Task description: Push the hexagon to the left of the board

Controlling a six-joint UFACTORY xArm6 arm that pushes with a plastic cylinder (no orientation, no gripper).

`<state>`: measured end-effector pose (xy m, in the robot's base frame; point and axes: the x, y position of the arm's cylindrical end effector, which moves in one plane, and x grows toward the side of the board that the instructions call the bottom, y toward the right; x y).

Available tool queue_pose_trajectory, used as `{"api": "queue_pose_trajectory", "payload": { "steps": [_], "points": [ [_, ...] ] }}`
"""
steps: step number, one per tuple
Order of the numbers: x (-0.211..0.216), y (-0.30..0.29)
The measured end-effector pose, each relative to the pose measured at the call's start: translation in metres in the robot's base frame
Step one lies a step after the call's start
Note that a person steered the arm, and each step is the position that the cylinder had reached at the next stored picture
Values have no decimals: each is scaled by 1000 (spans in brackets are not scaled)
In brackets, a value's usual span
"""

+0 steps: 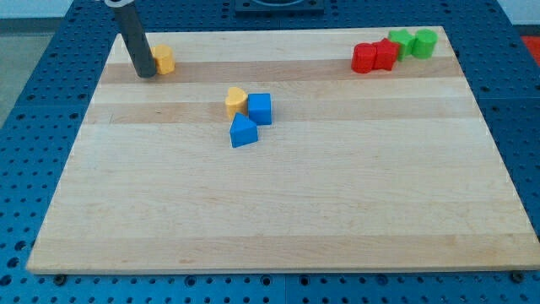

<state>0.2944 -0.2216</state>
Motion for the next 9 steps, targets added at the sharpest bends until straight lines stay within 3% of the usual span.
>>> {"api": "queue_pose_trajectory", "payload": {
  "steps": [1,2,3,7,9],
  "points": [
    [40,16],
    [65,77],
    [22,83],
    [-13,36],
    [-13,50]
  ]
}}
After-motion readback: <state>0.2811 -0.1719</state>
